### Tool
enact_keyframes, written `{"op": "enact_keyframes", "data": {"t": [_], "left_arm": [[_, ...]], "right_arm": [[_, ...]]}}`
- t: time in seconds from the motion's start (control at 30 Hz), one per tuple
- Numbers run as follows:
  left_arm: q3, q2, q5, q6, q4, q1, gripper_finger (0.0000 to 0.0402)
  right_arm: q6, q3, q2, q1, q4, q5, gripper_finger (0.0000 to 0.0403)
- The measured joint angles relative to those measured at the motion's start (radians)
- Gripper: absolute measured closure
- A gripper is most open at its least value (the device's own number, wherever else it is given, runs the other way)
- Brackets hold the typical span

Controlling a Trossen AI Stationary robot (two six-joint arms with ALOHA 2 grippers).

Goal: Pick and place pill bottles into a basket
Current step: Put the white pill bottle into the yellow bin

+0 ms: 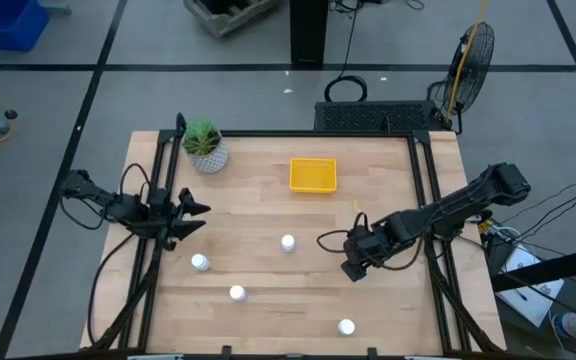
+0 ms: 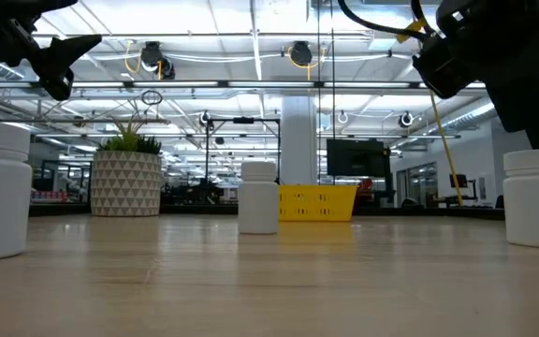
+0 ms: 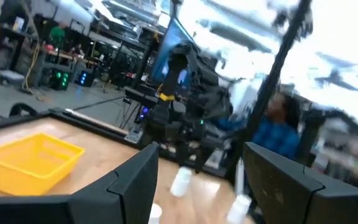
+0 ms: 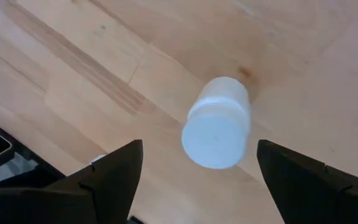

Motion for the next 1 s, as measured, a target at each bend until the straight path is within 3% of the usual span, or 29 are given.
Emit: {"op": "enact_keyframes", "data": {"t": [0.17,0.63,0.83,1.0], "left_arm": [[0.000,0.000,0.112,0.123,-0.078,0.000,0.0160],[0.001,0.000,0.092,0.030,-0.232,0.000,0.0160],[0.001,0.002,0.090,0.017,-0.234,0.000,0.0160],[0.002,0.005,0.070,0.015,-0.231,0.000,0.0160]], "right_arm": [[0.033,-0.047,0.000,0.003,0.066,0.000,0.0097],[0.036,-0.067,0.018,0.003,0.098,0.001,0.0112],[0.052,-0.067,0.033,0.003,0.103,-0.006,0.0160],[0.053,-0.065,0.030,0.003,0.105,-0.001,0.0237]]}}
